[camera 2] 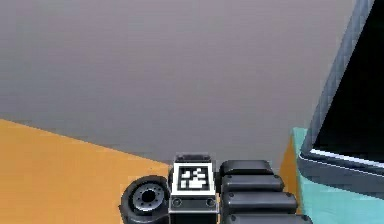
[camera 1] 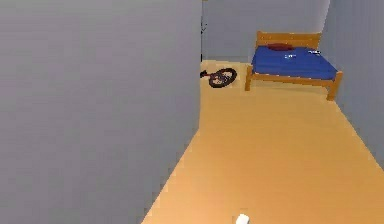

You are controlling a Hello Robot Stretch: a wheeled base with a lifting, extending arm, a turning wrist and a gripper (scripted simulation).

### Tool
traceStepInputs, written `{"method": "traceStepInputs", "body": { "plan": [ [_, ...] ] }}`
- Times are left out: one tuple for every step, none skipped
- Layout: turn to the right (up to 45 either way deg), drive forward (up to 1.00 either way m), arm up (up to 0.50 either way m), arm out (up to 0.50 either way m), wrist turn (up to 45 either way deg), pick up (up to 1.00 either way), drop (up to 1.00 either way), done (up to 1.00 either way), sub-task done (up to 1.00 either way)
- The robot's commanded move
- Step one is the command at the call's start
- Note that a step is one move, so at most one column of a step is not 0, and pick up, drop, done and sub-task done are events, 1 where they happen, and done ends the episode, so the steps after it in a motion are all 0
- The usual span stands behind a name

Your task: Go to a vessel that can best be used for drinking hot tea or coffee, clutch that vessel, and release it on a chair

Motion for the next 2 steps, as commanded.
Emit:
{"method": "traceStepInputs", "body": {
  "plan": [
    [15.0, 0.00, 0.00, 0.00, 0.0, 0.00, 0.00, 0.00, 0.00],
    [0.0, 1.00, 0.00, 0.00, 0.0, 0.00, 0.00, 0.00, 0.00]
  ]
}}
